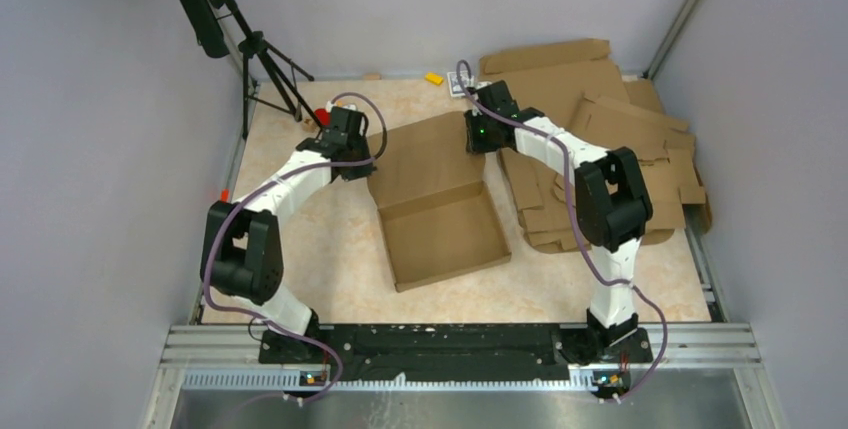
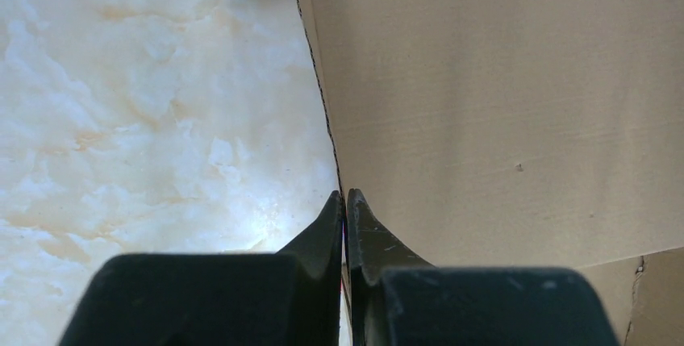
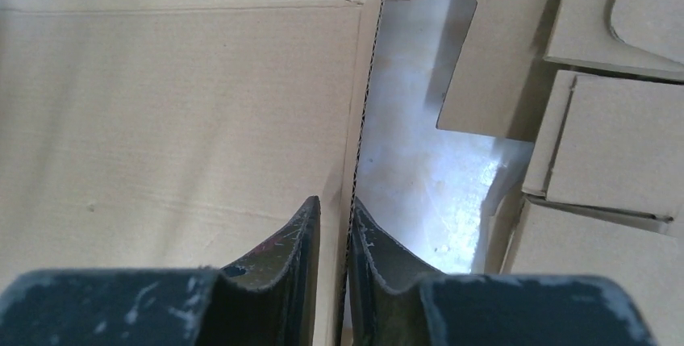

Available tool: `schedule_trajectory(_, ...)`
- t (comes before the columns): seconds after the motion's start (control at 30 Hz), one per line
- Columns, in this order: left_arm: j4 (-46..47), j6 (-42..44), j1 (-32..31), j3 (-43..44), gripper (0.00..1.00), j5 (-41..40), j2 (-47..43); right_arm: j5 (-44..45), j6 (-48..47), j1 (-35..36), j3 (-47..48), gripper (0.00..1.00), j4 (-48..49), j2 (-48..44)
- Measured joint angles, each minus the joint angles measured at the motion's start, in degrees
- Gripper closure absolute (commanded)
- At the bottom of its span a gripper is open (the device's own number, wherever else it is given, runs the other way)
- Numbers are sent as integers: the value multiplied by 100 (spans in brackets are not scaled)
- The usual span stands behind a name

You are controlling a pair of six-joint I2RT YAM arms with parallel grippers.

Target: Fold the paper box

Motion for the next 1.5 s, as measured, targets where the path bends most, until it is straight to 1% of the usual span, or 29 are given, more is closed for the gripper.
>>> schedule_trajectory(0.07,-83,59,-96,81,100,-105,13,201,-63,83,-107,79,20,-107)
schedule_trajectory(0.2,-295,199,-332,291,100,-374,7,531,-131,219,-437,80,151,-474)
schedule_trajectory(0.4,-179,398,-752,203,100,-850,-337,870,-151,284,-1001,79,706,-1169)
schedule_trajectory(0.5,87,468,-1025,-116,100,-1128,-780,1235,-219,369,-1456,86,1202,-1539)
schedule_trajectory(0.53,216,498,-1110,-258,100,-1215,-953,1379,-262,417,-1633,90,1377,-1659)
schedule_trajectory(0.57,321,533,-1174,-396,100,-1292,-1123,1556,-299,490,-1891,97,1635,-1812)
schedule_trajectory(0.6,398,557,-1215,-496,100,-1355,-1244,1690,-328,546,-2081,100,1799,-1932)
schedule_trajectory(0.77,1139,820,-1445,-1176,100,-1690,-1878,2173,-284,702,-2887,100,2667,-2352)
schedule_trajectory(0.93,2616,1368,-1851,-2485,100,-1928,-2837,2358,-247,706,-3366,100,3453,-2514)
schedule_trajectory(1.0,3147,1574,-1893,-2894,100,-1954,-3126,2378,-247,719,-3534,94,3779,-2546)
schedule_trajectory(1.03,3340,1648,-1893,-3005,100,-1969,-3195,2396,-245,728,-3622,89,3963,-2564)
schedule_trajectory(1.17,3770,1906,-1921,-3084,100,-1982,-3222,2430,-256,763,-4048,73,4675,-2734)
schedule_trajectory(1.2,3864,1954,-1939,-3084,100,-1996,-3222,2420,-260,765,-4105,71,4760,-2782)
schedule_trajectory(1.23,3921,1996,-1954,-3084,100,-2009,-3222,2402,-260,765,-4111,65,4787,-2817)
schedule_trajectory(1.3,4000,2081,-1985,-3084,100,-2057,-3220,2343,-280,765,-4096,47,4752,-2889)
schedule_trajectory(1.33,4028,2107,-1993,-3084,100,-2063,-3220,2315,-254,765,-4072,44,4686,-2918)
schedule_trajectory(1.47,4273,2269,-2031,-3187,100,-2055,-3222,2011,-304,763,-3582,40,3797,-2946)
schedule_trajectory(1.5,4345,2323,-2033,-3246,100,-2055,-3224,1899,-308,756,-3475,37,3604,-2959)
